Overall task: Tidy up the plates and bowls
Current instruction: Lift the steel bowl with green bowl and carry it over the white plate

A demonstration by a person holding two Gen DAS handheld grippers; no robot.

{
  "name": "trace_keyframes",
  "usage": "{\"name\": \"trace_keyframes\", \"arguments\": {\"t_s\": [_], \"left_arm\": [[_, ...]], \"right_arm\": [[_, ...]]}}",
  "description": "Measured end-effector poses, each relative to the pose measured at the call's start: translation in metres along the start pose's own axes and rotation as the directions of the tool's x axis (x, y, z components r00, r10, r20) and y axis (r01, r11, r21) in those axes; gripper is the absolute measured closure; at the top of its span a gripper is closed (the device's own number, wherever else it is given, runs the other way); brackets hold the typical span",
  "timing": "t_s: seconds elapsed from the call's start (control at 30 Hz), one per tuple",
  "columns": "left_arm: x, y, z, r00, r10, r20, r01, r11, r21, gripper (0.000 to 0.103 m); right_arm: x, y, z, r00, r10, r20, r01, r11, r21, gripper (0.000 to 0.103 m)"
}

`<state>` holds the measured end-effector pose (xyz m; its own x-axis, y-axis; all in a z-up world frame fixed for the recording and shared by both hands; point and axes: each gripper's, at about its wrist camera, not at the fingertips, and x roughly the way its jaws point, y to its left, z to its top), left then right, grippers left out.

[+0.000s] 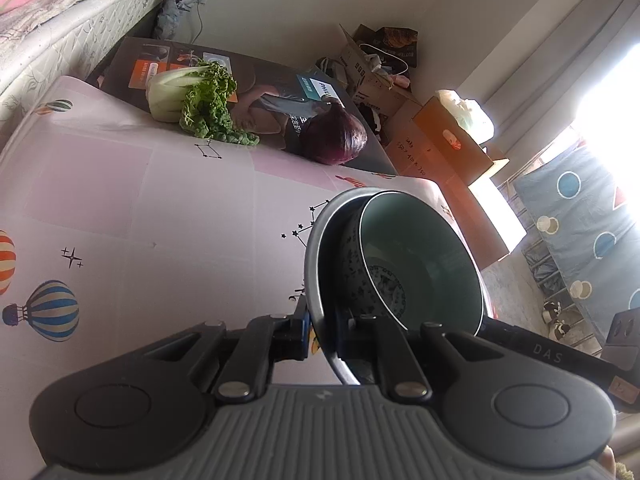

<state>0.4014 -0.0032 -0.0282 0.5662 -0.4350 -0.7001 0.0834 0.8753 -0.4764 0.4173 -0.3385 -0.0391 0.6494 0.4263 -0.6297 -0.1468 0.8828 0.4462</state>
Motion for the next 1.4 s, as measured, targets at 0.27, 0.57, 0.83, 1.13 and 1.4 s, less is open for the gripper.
{"name": "trace_keyframes", "arguments": {"t_s": [0.27,0.57,0.83,1.13,1.4], "left_arm": [[-0.048,-0.011,-0.013,0.999,-0.021,0.042,0.02,1.0,0.008,0.092],[-0.092,-0.01,-0.052,0.998,-0.042,0.04,0.042,0.999,0.01,0.092],[-0.101,-0.001,-0.095,0.998,-0.063,-0.007,0.063,0.998,-0.012,0.093],[-0.091,0.008,-0.123,0.997,-0.059,-0.057,0.058,0.998,-0.019,0.092],[-0.086,0.014,-0.131,0.997,-0.048,-0.066,0.047,0.999,-0.015,0.092]], "right_arm": [[-0.043,0.025,-0.006,1.0,0.012,0.023,-0.012,1.0,-0.008,0.091],[-0.097,0.052,-0.051,1.0,-0.001,0.019,0.0,1.0,0.017,0.09],[-0.124,0.055,-0.109,0.999,-0.038,-0.025,0.04,0.998,0.051,0.09],[-0.129,0.043,-0.152,0.995,-0.065,-0.071,0.072,0.993,0.095,0.089],[-0.123,0.044,-0.162,0.994,-0.084,-0.068,0.089,0.993,0.071,0.089]]}}
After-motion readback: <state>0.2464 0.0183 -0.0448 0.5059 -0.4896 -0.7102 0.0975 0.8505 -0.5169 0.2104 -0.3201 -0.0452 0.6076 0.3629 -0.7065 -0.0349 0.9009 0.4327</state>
